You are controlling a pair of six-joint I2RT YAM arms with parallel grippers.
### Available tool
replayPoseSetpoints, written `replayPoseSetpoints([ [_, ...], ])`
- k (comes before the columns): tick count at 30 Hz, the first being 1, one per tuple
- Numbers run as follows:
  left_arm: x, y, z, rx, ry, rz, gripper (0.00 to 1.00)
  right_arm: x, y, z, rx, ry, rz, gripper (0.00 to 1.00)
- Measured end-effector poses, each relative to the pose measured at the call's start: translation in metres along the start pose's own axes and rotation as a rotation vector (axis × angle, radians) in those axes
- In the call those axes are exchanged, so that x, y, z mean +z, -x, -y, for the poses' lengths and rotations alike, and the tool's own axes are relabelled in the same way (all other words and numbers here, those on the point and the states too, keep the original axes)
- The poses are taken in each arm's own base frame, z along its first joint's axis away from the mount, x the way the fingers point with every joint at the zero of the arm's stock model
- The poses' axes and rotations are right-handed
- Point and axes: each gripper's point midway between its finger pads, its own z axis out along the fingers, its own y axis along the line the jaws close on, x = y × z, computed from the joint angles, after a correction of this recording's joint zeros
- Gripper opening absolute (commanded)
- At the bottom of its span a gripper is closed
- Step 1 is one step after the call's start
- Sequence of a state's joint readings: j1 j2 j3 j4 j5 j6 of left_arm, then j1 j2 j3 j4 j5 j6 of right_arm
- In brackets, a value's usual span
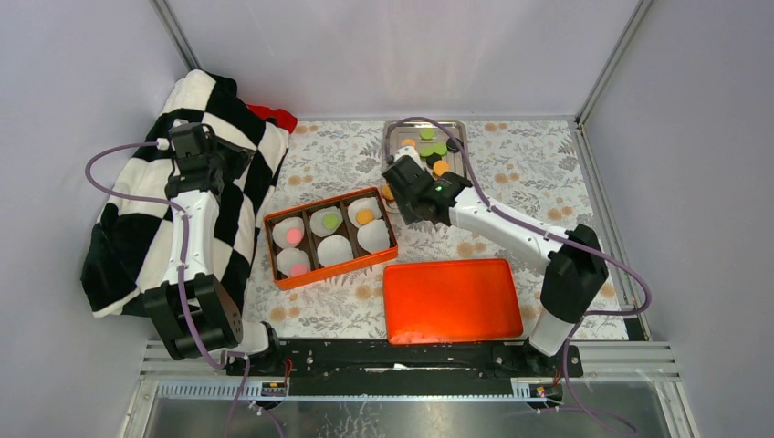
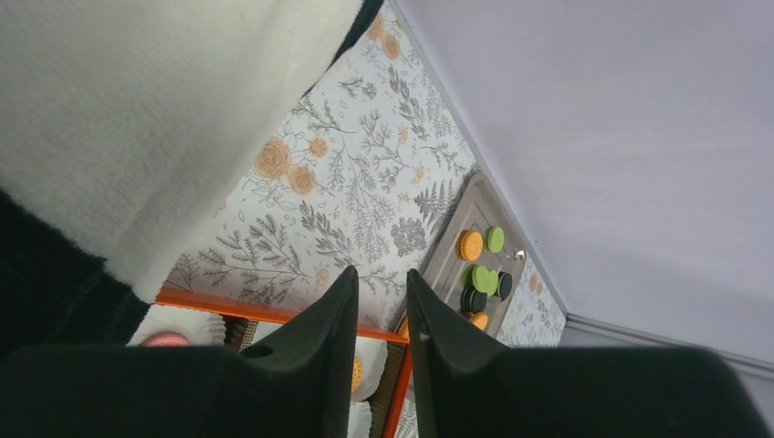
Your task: Pack the cookies
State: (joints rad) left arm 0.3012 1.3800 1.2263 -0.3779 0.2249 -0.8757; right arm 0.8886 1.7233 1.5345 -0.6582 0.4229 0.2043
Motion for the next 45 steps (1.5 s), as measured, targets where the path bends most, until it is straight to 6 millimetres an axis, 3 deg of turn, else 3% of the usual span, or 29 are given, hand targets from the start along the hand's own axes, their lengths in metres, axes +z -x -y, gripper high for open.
replayPoseSetpoints([
  [2, 0.0, -0.002, 0.002, 0.004, -0.005, -0.003, 0.31, 0.013, -0.014, 0.023, 0.026, -0.048, -0.042, 0.51],
  [5, 0.001, -0.005, 0.005, 0.009, -0.011, -0.01, 0.31, 0.024, -0.03, 0.033, 0.04, -0.069, -0.082, 0.51],
  [18, 0.001, -0.006, 0.005, 0.022, -0.012, -0.012, 0.31, 0.051, -0.05, 0.009, 0.07, 0.033, -0.137, 0.53],
  [24, 0.001, -0.006, 0.005, 0.023, -0.012, -0.013, 0.31, 0.062, -0.055, 0.014, 0.083, 0.019, -0.159, 0.52],
  [30, 0.001, -0.006, 0.005, 0.023, -0.012, -0.013, 0.31, 0.071, -0.066, 0.035, 0.126, -0.031, -0.189, 0.52],
  [33, 0.002, -0.007, 0.004, 0.023, -0.011, -0.015, 0.31, 0.077, -0.075, 0.055, 0.168, -0.064, -0.218, 0.52],
  [40, 0.005, -0.009, 0.002, 0.021, -0.005, -0.024, 0.31, 0.086, -0.076, 0.101, 0.288, -0.131, -0.233, 0.52],
  [45, 0.005, -0.009, 0.002, 0.021, -0.005, -0.024, 0.31, 0.094, -0.072, 0.109, 0.331, -0.121, -0.235, 0.52],
])
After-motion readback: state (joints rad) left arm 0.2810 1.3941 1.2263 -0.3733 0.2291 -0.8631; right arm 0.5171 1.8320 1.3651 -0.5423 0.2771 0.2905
